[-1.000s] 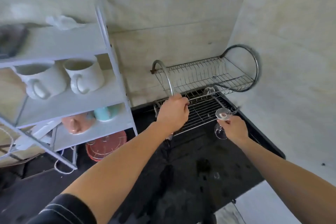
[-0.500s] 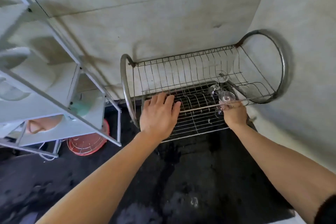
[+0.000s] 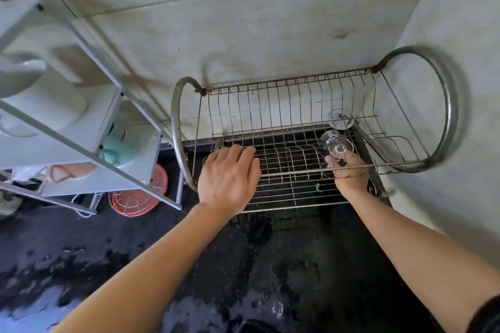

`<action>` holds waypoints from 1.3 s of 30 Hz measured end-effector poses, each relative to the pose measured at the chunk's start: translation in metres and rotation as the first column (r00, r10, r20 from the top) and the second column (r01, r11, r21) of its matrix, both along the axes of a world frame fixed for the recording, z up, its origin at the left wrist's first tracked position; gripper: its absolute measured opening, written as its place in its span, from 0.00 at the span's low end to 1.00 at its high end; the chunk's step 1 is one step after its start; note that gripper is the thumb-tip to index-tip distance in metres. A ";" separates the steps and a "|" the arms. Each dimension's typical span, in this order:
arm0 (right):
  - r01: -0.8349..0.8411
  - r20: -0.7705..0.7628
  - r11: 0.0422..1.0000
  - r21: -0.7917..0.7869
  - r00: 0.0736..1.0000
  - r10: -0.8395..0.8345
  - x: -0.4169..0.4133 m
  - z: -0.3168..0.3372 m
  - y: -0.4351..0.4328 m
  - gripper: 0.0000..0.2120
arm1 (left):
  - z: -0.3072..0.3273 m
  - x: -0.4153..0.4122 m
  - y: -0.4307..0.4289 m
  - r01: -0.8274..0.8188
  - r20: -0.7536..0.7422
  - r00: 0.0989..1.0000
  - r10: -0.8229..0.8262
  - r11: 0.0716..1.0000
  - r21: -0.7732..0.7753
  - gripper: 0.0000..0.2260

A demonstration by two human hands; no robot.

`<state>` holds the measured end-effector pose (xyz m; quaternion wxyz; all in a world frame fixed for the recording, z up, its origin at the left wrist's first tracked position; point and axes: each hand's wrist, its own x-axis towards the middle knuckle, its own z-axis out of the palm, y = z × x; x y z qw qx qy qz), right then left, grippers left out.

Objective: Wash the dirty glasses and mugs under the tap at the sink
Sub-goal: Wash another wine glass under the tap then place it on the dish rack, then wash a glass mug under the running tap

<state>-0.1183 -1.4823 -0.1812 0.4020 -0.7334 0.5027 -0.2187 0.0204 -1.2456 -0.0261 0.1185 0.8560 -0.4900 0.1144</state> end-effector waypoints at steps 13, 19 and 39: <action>-0.096 -0.295 0.989 -0.108 0.953 0.061 -0.023 0.046 0.093 0.12 | 0.028 -0.005 0.069 0.101 -0.086 0.989 -0.124 0.968 -0.232 0.10; -0.325 -0.364 0.930 -0.172 0.898 0.246 0.002 0.069 0.220 0.08 | 0.029 0.004 0.206 0.053 -0.076 0.995 -0.060 0.994 -0.095 0.07; -0.920 -0.361 0.236 -0.313 0.345 0.866 0.276 0.135 0.649 0.13 | 0.049 0.106 0.671 -0.718 -0.145 0.670 0.728 0.685 0.126 0.11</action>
